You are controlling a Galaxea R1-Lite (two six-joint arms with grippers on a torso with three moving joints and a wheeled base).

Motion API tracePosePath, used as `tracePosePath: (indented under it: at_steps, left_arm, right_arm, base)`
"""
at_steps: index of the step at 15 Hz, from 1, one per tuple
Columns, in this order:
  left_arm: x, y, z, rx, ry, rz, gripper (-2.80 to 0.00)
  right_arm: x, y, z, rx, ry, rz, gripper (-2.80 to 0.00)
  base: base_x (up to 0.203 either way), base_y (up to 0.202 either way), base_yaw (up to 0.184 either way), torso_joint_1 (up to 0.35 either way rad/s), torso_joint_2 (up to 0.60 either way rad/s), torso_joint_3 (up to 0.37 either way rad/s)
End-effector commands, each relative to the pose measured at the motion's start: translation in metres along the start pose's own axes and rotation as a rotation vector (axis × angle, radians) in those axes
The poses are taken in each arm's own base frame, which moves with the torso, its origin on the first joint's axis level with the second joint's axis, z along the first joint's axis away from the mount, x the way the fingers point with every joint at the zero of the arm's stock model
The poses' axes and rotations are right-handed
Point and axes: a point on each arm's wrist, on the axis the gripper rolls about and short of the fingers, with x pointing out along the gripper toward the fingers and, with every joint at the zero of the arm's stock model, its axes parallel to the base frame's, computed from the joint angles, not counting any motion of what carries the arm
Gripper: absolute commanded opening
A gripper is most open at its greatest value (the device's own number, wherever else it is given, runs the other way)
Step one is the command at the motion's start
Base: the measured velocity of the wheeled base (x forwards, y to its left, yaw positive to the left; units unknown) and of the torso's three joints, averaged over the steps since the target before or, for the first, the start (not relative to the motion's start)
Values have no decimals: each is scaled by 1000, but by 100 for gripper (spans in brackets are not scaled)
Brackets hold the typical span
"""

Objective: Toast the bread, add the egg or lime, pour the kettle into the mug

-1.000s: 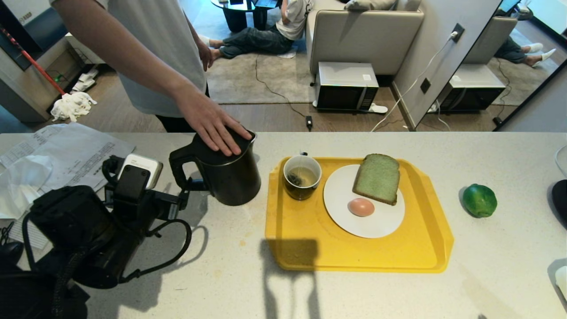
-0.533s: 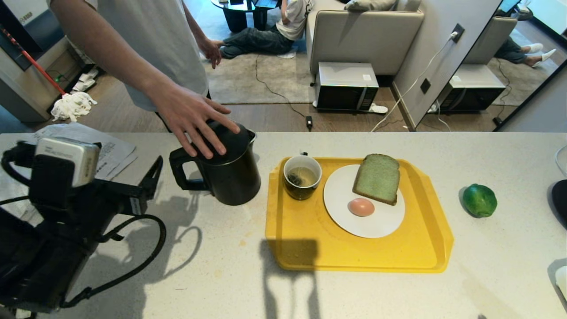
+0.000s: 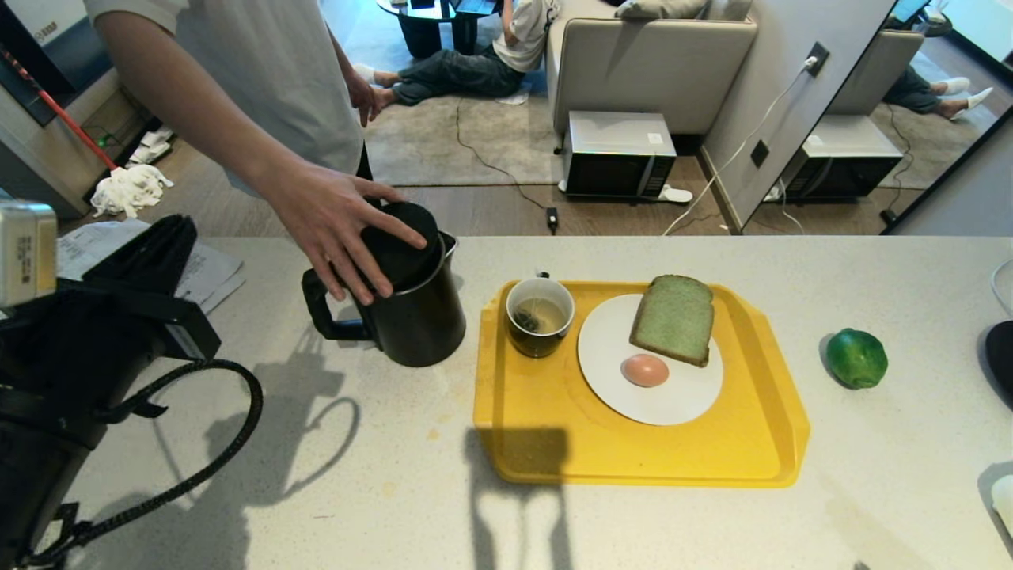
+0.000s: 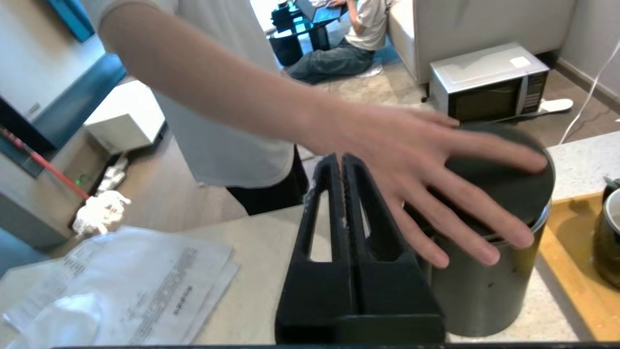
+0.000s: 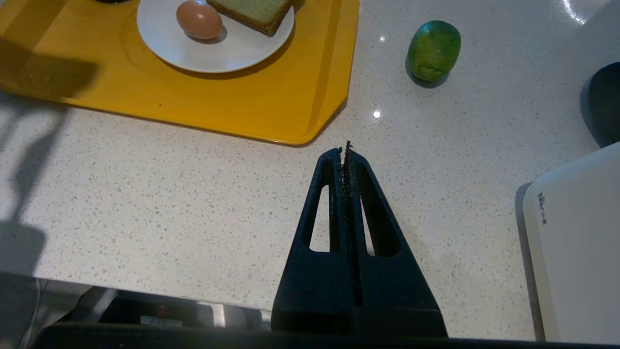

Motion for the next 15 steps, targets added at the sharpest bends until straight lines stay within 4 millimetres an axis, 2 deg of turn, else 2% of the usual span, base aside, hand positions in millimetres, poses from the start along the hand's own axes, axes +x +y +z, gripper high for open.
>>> tracePosePath:
  at_steps: [1, 5, 8, 10, 15]
  left_arm:
    - [-5, 12, 23, -6, -17, -6, -280]
    - [-23, 25, 41, 51, 124, -182, -280]
    - [-54, 43, 52, 78, 216, -290, -280]
    - [-74, 56, 55, 90, 233, -281, -280]
    - [-127, 62, 28, 91, 271, -207, -280]
  right_arm:
    - [0, 0, 0, 0, 2, 1, -280]
    - [0, 0, 0, 0, 2, 2, -280]
    - [0, 0, 0, 0, 2, 1, -280]
    - [0, 0, 0, 0, 2, 1, -280]
    - [0, 0, 0, 0, 2, 1, -280]
  base:
    - [0, 0, 0, 0, 0, 0]
    - [0, 0, 0, 0, 0, 0]
    - [0, 0, 0, 0, 0, 0]
    - [0, 0, 0, 0, 0, 0]
    - [0, 0, 0, 0, 0, 0]
